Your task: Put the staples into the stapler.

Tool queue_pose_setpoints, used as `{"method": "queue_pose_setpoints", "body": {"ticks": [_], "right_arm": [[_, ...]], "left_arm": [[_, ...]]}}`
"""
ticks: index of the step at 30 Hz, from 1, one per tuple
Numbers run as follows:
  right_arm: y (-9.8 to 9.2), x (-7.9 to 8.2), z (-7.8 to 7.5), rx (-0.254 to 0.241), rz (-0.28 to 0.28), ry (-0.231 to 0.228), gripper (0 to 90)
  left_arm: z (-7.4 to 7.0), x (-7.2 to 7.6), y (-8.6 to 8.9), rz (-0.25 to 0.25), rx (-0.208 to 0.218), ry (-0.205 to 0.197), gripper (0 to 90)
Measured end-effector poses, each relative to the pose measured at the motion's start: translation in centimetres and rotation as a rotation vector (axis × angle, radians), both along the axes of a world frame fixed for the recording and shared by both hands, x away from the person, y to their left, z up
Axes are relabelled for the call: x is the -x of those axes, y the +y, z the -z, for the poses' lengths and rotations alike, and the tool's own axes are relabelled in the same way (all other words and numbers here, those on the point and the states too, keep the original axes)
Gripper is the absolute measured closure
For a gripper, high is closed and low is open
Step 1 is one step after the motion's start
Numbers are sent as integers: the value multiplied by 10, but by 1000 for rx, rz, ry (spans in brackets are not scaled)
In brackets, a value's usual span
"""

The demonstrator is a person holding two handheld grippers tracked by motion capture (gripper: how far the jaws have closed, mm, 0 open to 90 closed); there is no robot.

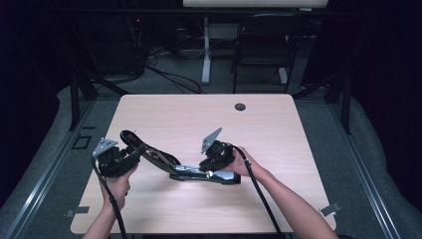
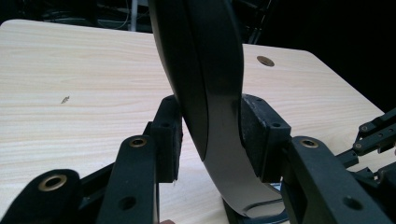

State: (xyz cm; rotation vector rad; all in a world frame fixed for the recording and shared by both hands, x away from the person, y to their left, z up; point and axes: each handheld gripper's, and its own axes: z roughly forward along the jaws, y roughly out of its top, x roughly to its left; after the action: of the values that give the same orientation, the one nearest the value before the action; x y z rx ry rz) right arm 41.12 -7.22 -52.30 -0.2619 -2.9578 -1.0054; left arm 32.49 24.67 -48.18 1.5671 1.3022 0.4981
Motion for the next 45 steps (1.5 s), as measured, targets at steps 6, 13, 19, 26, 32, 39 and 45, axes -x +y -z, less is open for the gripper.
{"method": "queue_pose_setpoints", "body": {"ticks": [6, 13, 19, 26, 32, 39, 45], "right_arm": [[0, 0, 0, 3, -2, 0, 779], [-1, 0, 0, 20, 3, 4, 725], [-3, 0, -5, 14, 40, 18, 592], [-8, 4, -15, 13, 112, 27, 408], [-13, 6, -18, 32, 163, 49, 279], [-20, 13, -24, 79, 210, 60, 153], [-29, 20, -35, 76, 247, 45, 147]], "left_arm": [[0, 0, 0, 3, -1, 2, 605], [0, 0, 1, 1, 3, 3, 604], [0, 0, 1, 3, 5, 1, 604], [1, 0, 2, 5, 22, -5, 608], [1, -2, 2, 9, 15, 0, 610], [0, -2, 1, 1, 17, 4, 614], [-1, -1, -1, -8, 19, -2, 618]]}}
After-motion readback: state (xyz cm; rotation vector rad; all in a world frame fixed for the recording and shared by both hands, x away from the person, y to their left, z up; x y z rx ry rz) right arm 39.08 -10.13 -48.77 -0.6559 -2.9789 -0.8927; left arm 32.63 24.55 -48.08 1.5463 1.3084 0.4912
